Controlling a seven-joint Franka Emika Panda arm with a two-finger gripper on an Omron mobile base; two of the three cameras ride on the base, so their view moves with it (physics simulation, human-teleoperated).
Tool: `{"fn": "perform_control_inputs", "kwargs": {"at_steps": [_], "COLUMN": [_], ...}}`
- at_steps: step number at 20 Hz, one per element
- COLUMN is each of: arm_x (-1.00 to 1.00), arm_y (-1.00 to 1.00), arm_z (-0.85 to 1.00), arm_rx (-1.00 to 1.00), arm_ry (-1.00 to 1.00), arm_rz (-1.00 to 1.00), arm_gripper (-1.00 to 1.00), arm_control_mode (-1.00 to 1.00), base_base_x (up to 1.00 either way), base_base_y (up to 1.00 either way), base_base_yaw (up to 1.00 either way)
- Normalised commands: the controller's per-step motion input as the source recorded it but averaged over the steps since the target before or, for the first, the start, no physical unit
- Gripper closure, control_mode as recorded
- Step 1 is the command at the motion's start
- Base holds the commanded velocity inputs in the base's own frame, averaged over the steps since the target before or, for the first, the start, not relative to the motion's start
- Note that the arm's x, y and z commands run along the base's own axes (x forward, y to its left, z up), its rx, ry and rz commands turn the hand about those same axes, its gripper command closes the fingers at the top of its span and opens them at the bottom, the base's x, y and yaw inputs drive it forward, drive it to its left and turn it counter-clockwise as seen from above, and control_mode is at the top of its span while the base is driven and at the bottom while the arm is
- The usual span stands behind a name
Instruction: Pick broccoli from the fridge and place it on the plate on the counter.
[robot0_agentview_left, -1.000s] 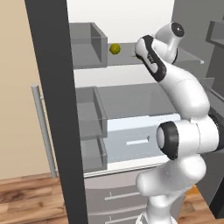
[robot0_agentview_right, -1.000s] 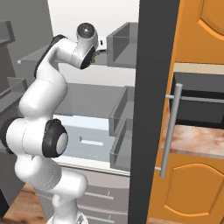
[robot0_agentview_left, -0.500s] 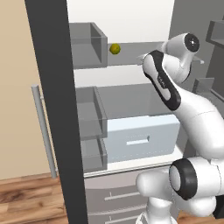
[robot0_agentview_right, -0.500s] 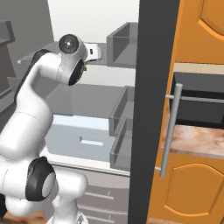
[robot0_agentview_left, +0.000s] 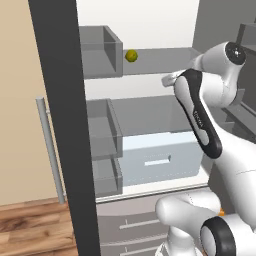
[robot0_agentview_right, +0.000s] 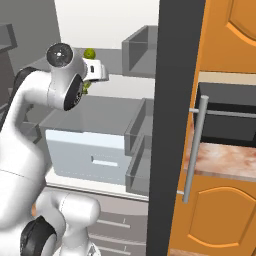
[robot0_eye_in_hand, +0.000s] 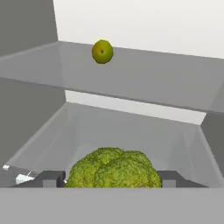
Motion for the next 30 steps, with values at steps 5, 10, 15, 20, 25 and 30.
{"fn": "perform_control_inputs", "kwargs": {"at_steps": [5, 10, 15, 20, 25, 30], "arm_x": [-0.67, -0.6, -0.57, -0.38, -0.42, -0.6], "arm_y": [0.12, 0.0, 0.0, 0.0, 0.0, -0.03], "arm_z": [0.0, 0.0, -0.09, -0.2, -0.25, -0.16], "arm_rx": [0.01, 0.03, 0.0, 0.0, 0.0, 0.0], "arm_ry": [0.31, 0.3, 0.08, 0.0, 0.01, 0.02], "arm_rz": [-0.05, -0.08, -0.11, -0.13, -0.07, 0.0], "arm_gripper": [1.0, 1.0, 1.0, 1.0, 1.0, 1.0], "arm_control_mode": [-1.0, -1.0, -1.0, -1.0, -1.0, -1.0], "base_base_x": [0.0, 0.0, 0.0, 0.0, 0.0, 0.0], "base_base_y": [0.0, 0.0, 0.0, 0.0, 0.0, 0.0], "base_base_yaw": [0.0, 0.0, 0.0, 0.0, 0.0, 0.0]}}
